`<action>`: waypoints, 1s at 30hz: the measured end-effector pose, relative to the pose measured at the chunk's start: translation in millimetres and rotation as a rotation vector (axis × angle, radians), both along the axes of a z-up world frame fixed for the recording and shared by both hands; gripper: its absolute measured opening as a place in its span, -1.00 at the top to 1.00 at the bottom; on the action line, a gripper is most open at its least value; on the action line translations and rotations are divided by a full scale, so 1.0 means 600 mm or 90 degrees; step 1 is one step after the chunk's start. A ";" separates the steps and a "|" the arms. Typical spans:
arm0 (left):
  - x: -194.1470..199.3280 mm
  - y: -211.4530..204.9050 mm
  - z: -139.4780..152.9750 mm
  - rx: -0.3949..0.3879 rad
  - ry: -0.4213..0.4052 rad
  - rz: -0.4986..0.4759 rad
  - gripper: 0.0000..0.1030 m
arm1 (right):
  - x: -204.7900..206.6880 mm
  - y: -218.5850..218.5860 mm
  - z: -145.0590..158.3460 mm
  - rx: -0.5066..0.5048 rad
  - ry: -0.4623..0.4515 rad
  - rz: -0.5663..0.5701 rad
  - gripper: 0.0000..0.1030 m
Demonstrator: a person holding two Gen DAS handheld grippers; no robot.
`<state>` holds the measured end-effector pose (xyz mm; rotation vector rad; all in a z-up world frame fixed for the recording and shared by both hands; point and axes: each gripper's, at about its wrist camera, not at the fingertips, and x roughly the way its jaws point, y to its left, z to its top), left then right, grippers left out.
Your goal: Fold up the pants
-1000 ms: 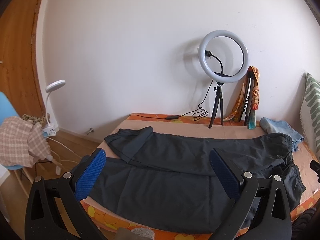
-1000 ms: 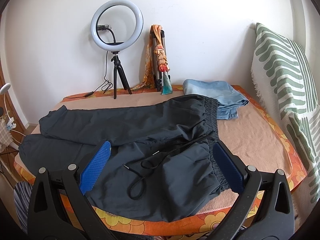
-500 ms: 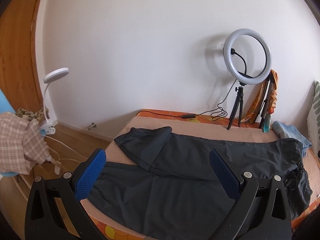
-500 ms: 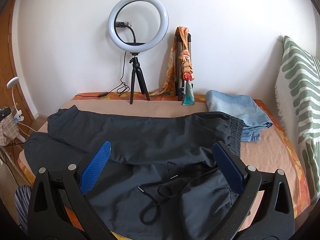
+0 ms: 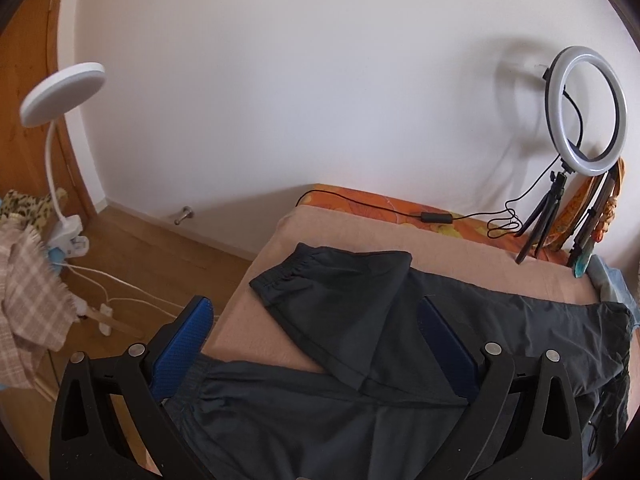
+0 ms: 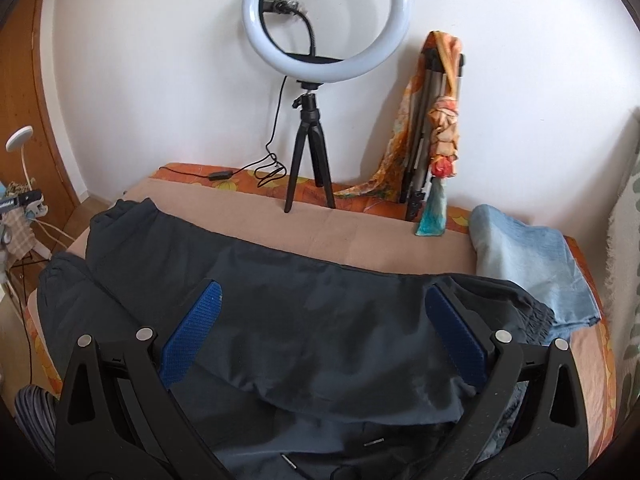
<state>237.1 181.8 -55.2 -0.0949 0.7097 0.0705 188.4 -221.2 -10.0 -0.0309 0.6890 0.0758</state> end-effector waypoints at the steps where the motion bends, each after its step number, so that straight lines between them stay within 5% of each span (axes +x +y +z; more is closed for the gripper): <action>1: 0.023 0.003 -0.008 -0.002 0.013 -0.002 -0.92 | 0.018 0.006 -0.007 -0.007 0.007 0.012 -1.00; 6: 0.127 0.010 -0.057 -0.013 0.080 -0.013 -0.74 | 0.101 0.035 -0.046 -0.021 0.052 0.072 -1.00; 16: 0.269 0.026 -0.141 -0.029 0.160 0.010 -0.69 | 0.232 0.071 -0.137 -0.030 0.137 0.156 -1.00; 30: 0.351 0.025 -0.233 0.021 0.212 0.035 -0.19 | 0.340 0.106 -0.237 -0.085 0.231 0.225 -1.00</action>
